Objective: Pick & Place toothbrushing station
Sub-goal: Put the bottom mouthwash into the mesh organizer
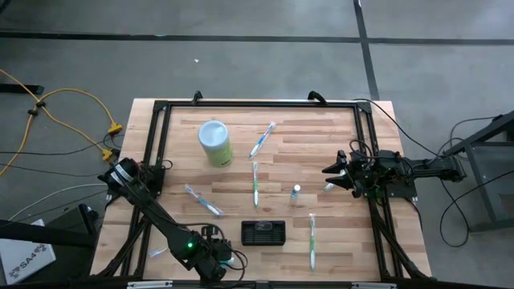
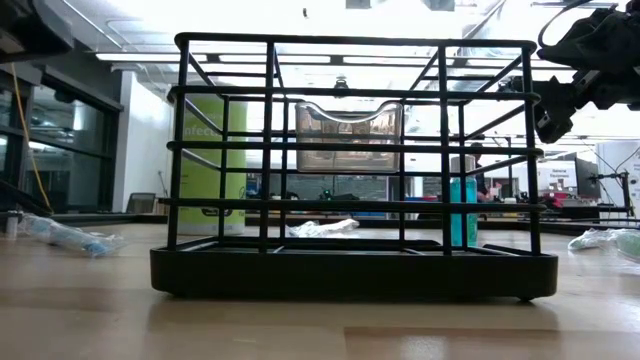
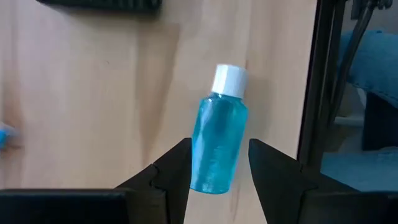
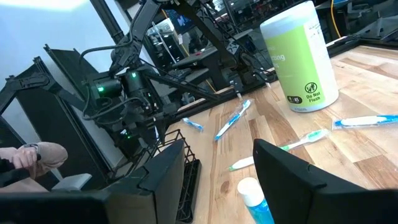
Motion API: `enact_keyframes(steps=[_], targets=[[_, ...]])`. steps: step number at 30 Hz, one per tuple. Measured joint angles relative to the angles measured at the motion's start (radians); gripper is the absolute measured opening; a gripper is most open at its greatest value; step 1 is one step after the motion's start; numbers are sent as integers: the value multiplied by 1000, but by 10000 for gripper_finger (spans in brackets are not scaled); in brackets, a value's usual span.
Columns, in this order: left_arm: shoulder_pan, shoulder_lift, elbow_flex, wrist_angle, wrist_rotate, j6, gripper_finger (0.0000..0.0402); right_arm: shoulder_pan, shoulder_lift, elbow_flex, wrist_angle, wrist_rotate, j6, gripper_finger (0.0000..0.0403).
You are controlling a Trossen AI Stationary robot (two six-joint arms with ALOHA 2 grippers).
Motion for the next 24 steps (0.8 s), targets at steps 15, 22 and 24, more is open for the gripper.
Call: enact_keyframes(steps=[15, 22, 24], targets=[[16, 30, -1, 49, 23, 4, 154, 0, 0, 0, 0, 0, 0, 184], [40, 33, -1, 79, 48, 53, 154, 0, 0, 0, 0, 0, 0, 184], [49, 33, -1, 82, 70, 60, 154, 0, 0, 0, 0, 0, 0, 184]])
